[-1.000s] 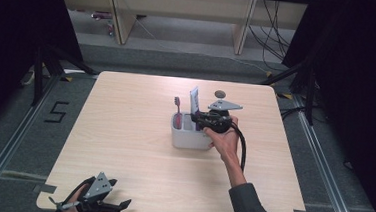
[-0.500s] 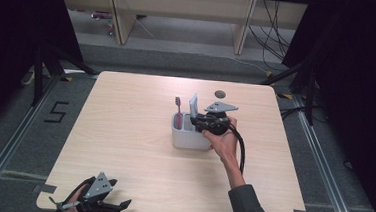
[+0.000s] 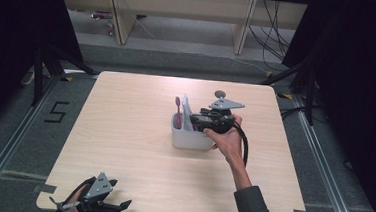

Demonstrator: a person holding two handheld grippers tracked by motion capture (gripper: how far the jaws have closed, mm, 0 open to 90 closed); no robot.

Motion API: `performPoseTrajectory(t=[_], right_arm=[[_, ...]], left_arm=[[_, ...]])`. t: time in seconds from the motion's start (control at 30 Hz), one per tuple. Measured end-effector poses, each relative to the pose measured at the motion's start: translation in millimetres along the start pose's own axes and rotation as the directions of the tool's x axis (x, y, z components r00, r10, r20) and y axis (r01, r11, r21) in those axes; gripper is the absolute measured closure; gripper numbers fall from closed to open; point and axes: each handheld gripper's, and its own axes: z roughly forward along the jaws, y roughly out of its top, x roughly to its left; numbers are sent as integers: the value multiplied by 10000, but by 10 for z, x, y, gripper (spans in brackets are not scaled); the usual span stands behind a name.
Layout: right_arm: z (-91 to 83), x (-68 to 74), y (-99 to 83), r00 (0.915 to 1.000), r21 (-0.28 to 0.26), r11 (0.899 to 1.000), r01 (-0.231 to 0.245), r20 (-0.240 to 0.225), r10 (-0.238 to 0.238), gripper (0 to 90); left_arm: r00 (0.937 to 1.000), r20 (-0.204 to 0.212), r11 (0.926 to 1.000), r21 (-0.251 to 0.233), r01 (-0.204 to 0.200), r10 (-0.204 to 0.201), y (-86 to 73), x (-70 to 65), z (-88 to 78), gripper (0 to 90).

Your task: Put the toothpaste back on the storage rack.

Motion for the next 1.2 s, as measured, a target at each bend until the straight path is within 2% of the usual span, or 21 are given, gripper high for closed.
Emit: performPoseTrajectory(t=[0.03, 0.13, 0.27, 0.3, 0.33, 0.4, 0.43, 0.47, 0.5, 0.53, 0.57, 0.6, 0.7, 0.73, 0.77, 0.83, 0.87, 0.9, 1.0, 1.17, 1.2], right_arm=[[-8, -2, -1, 10000, 32, 10000, 52, -6, -52, 456], [-61, 8, 1, 10000, 61, 10000, -42, 72, 42, 437], [-145, -6, 0, 9998, 12, 9998, 187, 39, -187, 422], [-156, 5, -10, 10000, -88, 10000, 26, 39, -26, 422], [-178, -14, -15, 9999, -108, 9998, 155, -57, -155, 422], [-249, -31, -41, 9999, -77, 9999, 129, 100, -128, 410], [-271, -24, -53, 9999, -63, 10000, -76, 119, 77, 407], [-291, -53, -66, 9998, -173, 9997, 186, 103, -185, 403], [-331, -44, -84, 9997, -88, 9999, -135, 187, 137, 399], [-365, -54, -112, 9997, -237, 9995, -198, 100, 201, 398], [-382, -72, -119, 9999, -282, 9996, -61, 110, 64, 399], [-415, -75, -145, 9996, -432, 9987, -264, 129, 270, 398], [-498, -109, -191, 9996, -532, 9985, -143, 227, 155, 393], [-526, -120, -207, 9996, -553, 9983, -174, 216, 186, 392], [-562, -115, -221, 9987, -351, 9981, -511, 67, 514, 388], [-601, -139, -243, 9991, -444, 9981, -423, 38, 425, 385], [-622, -125, -257, 9971, -401, 9963, -758, 23, 760, 381], [-649, -140, -263, 9980, -339, 9976, -608, 127, 613, 377], [-695, -158, -313, 9968, -380, 9961, -790, 63, 793, 371], [-754, -168, -390, 9938, -188, 9937, -1104, 108, 1106, 355], [-758, -184, -415, 9956, -287, 9955, -903, 221, 909, 352]], left_arm=[[9998, -84, 9997, 156, -169, 170, 1, 15, -8, 183], [9998, -86, 9998, 152, -157, 158, 1, 17, -7, 182], [9999, -81, 9998, 151, -151, 152, 0, 15, -7, 182], [9998, -84, 9998, 153, -154, 155, 0, 15, -8, 182], [9999, -84, 9998, 151, -150, 151, 0, 16, -7, 182], [9998, -87, 9998, 151, -164, 166, 1, 17, -9, 182], [9998, -86, 9997, 157, -177, 178, 2, 18, -10, 182], [9998, -94, 9998, 148, -164, 165, 2, 18, -9, 183], [9998, -88, 9997, 154, -196, 197, 0, 22, -10, 182], [9999, -58, 9999, 72, -95, 96, -2, 14, -4, 182], [10000, -25, 10000, 0, -6, 6, -3, 7, 1, 182], [10000, -27, 9999, 77, -87, 88, -2, 13, -5, 182], [10000, -45, 10000, -1, -8, 8, -3, 9, -1, 182], [9997, -71, 9996, 176, -214, 215, -2, 25, -15, 182], [9998, -68, 9997, 140, -177, 178, -2, 23, -16, 182], [9994, -107, 9993, 173, -323, 325, -3, 39, -20, 183], [9995, -139, 9995, 160, -282, 284, -4, 40, -19, 183], [9995, -147, 9994, 210, -285, 288, -4, 40, -25, 182], [9999, -66, 9999, 75, -87, 87, -8, 28, -26, 182], [9999, -102, 9998, 108, -136, 138, -8, 34, -39, 183], [9999, -82, 9999, 100, -103, 104, -7, 34, -41, 183]])
